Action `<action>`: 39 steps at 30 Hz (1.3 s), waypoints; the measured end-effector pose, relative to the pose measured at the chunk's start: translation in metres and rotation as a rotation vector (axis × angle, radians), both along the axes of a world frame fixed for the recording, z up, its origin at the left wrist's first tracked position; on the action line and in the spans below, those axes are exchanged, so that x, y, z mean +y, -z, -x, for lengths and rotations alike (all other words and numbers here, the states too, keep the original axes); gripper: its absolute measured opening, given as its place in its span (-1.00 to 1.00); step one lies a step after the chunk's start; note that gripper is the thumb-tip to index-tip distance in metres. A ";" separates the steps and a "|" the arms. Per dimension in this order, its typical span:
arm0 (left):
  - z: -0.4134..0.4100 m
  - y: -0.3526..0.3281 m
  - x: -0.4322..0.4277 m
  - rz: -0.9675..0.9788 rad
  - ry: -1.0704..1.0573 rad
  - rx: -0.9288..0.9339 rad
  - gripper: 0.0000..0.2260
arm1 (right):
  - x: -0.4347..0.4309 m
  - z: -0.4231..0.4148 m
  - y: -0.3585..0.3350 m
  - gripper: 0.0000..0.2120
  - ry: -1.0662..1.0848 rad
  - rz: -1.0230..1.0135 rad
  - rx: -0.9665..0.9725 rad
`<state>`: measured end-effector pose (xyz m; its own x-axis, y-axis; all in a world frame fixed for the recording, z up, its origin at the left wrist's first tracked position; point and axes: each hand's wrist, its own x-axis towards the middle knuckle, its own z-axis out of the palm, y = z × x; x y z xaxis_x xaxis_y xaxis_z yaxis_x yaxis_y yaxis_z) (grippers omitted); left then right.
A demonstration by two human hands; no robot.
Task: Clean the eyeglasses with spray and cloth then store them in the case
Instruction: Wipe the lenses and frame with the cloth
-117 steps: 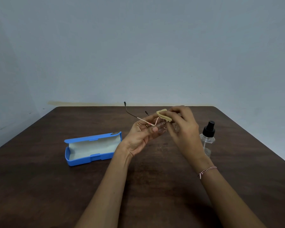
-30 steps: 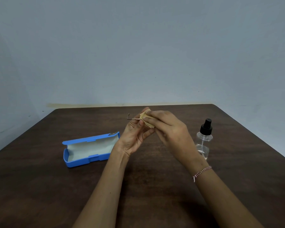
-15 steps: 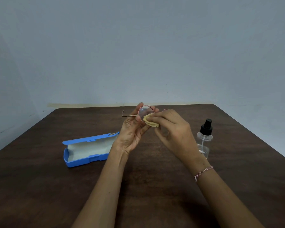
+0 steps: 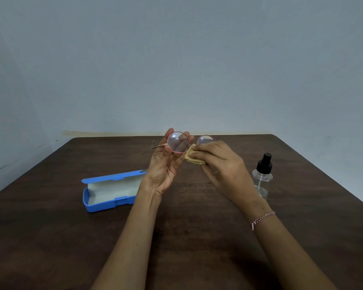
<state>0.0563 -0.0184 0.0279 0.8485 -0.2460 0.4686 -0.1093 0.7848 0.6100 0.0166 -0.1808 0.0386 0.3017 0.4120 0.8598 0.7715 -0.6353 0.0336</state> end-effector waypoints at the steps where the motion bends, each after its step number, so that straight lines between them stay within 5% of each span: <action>1: 0.000 0.000 0.000 0.009 -0.003 0.004 -0.51 | -0.003 -0.001 -0.001 -0.80 0.007 -0.013 0.001; 15: -0.001 0.001 0.001 0.031 -0.003 0.020 -0.51 | -0.007 -0.003 -0.002 -0.78 -0.015 -0.020 0.007; 23: 0.002 0.005 -0.011 -0.156 0.026 0.017 -0.51 | -0.001 0.003 -0.009 -0.70 -0.007 -0.520 0.069; 31: 0.003 0.006 -0.014 -0.174 0.024 -0.013 -0.54 | 0.013 0.001 0.006 -0.74 0.024 -0.187 0.033; 39: 0.001 0.009 -0.013 -0.206 0.046 0.003 -0.55 | 0.008 -0.001 0.004 -0.73 0.127 -0.235 0.054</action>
